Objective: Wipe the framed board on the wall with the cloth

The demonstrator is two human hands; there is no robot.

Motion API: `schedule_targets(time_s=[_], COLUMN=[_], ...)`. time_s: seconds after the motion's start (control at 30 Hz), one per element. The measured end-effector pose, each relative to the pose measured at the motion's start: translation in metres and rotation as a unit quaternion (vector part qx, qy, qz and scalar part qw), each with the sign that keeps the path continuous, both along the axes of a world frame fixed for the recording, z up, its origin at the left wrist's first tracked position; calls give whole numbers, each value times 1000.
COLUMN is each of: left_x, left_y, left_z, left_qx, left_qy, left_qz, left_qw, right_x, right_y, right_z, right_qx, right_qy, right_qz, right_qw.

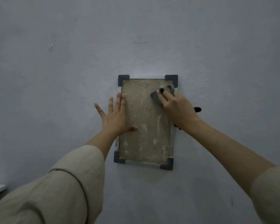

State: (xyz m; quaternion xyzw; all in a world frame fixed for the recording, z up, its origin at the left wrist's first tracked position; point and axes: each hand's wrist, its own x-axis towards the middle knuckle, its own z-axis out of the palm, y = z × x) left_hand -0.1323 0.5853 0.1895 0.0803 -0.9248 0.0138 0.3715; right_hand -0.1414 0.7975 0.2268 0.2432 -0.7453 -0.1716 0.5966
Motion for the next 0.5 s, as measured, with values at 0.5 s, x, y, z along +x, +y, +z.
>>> schedule_targets(time_s=[0.5], left_x=[-1], left_y=[1], left_z=[1], left_qx=[7], left_qy=[-7], left_qz=[-1], left_qw=[1000], right_x=[7], right_y=[12], right_z=[14], right_qx=[91], right_qy=[50], right_qz=[-63], right_qw=[993])
